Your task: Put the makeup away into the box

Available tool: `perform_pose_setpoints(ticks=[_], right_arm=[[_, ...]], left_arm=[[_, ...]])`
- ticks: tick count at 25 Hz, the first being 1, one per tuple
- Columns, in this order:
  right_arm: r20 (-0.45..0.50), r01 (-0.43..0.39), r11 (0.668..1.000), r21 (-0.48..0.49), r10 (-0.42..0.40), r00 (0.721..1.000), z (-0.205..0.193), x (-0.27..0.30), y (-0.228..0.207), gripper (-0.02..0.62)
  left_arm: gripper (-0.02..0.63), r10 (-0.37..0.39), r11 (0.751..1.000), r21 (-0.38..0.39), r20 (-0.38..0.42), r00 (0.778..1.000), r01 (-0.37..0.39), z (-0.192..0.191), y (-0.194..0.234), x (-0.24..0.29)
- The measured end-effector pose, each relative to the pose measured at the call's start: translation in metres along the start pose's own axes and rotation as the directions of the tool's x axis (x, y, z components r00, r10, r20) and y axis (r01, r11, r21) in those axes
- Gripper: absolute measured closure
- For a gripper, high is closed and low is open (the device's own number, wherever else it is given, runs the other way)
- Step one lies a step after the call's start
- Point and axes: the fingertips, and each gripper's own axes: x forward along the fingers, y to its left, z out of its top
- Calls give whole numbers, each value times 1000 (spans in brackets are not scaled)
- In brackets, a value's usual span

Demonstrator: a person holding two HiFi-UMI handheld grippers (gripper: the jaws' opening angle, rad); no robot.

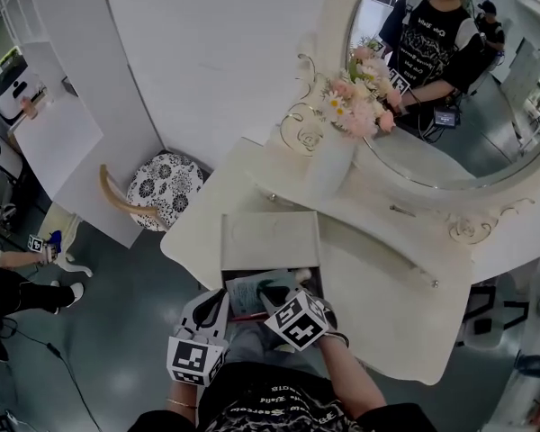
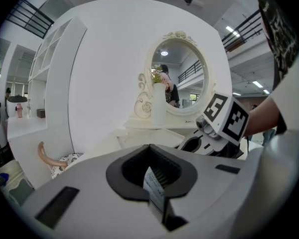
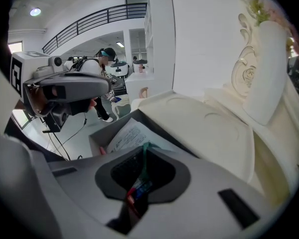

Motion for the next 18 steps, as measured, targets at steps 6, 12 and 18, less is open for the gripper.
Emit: perform_pose_setpoints(ticks=[6, 12, 18], right_arm=[[-26, -62, 998, 11, 63, 998, -8, 0, 6, 462], [45, -47, 998, 50, 45, 998, -2, -11, -4, 462], [153, 43, 994, 99, -58, 987, 8, -30, -21, 480]], left_arm=[[591, -21, 1000, 5, -4, 1000, 21, 1, -4, 11], [591, -41, 999, 8, -6, 999, 41, 1, -10, 21], [591, -70, 997, 18, 4, 998, 69, 7, -19, 31]])
